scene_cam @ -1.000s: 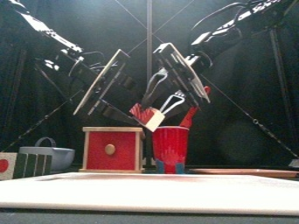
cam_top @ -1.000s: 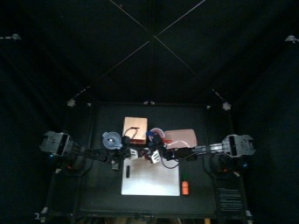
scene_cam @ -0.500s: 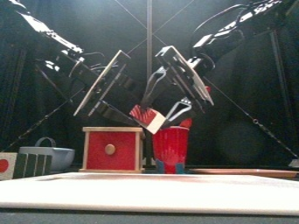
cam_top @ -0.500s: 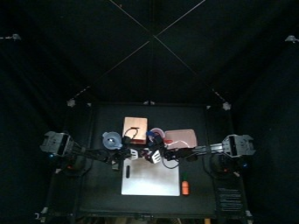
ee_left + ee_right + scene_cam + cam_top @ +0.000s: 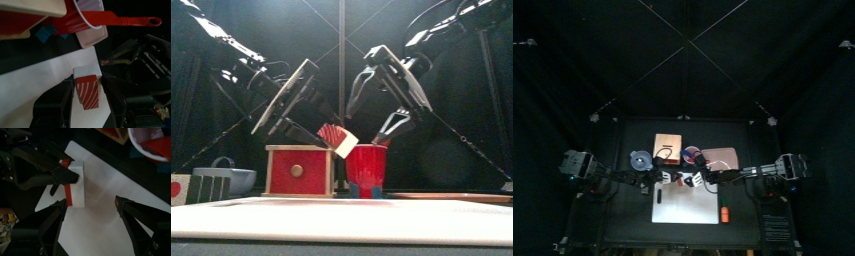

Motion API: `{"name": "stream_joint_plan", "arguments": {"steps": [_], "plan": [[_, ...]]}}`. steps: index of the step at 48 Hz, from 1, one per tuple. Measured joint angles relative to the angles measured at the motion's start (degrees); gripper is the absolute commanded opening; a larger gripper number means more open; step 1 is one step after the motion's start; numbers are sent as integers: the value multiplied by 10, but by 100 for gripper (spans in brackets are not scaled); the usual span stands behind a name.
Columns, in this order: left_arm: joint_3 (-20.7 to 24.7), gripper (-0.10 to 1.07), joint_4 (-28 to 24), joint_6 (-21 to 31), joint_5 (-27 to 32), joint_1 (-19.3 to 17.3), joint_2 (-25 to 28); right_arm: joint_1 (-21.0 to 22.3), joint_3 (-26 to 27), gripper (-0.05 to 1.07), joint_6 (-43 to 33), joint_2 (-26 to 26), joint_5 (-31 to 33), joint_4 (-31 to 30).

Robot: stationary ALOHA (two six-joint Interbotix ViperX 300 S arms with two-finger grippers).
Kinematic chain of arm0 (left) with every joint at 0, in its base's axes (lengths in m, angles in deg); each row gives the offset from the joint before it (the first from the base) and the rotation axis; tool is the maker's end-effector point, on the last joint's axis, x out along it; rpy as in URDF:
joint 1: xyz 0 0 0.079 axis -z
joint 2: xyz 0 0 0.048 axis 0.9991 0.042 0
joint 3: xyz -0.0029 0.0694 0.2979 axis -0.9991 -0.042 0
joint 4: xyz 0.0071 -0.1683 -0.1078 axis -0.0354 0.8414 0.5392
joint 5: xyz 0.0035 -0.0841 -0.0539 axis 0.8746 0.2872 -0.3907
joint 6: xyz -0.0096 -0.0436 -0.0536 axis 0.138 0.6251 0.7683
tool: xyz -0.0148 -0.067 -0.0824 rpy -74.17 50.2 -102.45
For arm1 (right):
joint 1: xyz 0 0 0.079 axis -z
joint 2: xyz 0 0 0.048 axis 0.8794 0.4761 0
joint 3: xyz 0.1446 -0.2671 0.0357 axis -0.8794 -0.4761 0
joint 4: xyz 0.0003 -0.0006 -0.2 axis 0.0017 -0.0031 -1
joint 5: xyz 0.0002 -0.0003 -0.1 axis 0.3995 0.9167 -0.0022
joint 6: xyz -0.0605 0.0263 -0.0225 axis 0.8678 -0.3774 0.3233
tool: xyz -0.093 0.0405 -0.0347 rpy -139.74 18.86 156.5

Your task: Place salmon sushi upright

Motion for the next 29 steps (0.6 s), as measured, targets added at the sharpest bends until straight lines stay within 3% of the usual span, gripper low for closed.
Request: {"name": "stream_joint_plan", "arguments": {"steps": [15, 29], "plan": [[22, 60, -5, -6, 65, -6, 9, -24, -83, 103, -1, -72, 33, 51], [52, 59, -40, -4, 149, -25, 29, -22, -96, 103, 6, -76, 35, 54]]}}
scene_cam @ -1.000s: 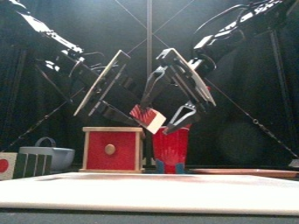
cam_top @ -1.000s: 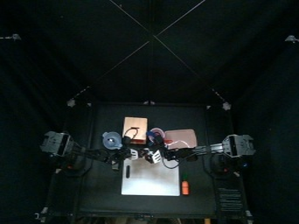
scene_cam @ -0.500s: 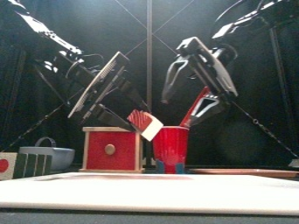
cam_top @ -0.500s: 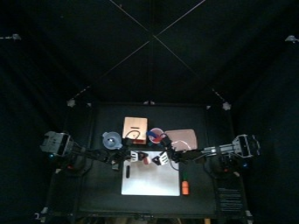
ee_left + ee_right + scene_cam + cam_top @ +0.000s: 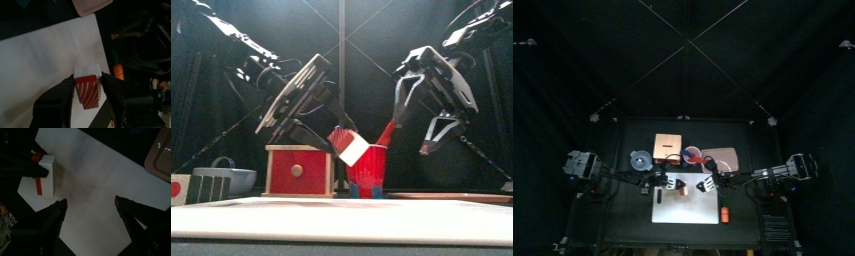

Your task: Place salmon sushi upright

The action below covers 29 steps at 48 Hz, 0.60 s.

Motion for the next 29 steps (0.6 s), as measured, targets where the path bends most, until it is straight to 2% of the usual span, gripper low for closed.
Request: {"name": "stream_joint_plan", "arguments": {"steps": [15, 29], "plan": [[18, 59, -25, 1, 86, -27, 12, 1, -3, 103, 1, 0, 0, -5], [33, 61, -26, 3, 133, -40, 42, 2, -7, 103, 1, 0, 0, -9]]}}
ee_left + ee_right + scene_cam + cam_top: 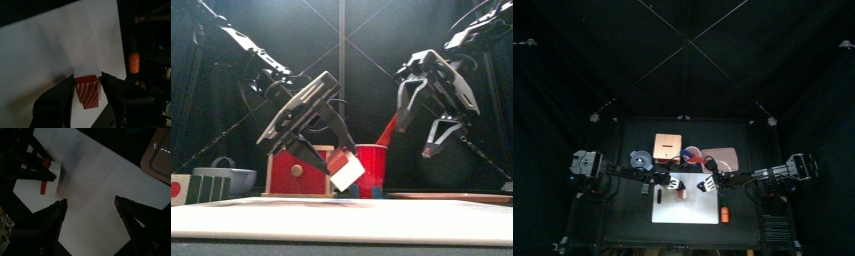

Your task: Place salmon sushi upright

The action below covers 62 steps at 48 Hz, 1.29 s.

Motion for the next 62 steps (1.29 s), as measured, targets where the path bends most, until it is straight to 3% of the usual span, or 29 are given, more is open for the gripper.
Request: {"name": "stream_joint_plan", "arguments": {"steps": [22, 62], "plan": [[30, 64, -8, 0, 46, -14, 28, 0, -4, 103, -1, 1, 2, -10], [47, 87, -24, 3, 61, -23, 39, 1, -13, 103, -1, 3, 0, -15]]}}
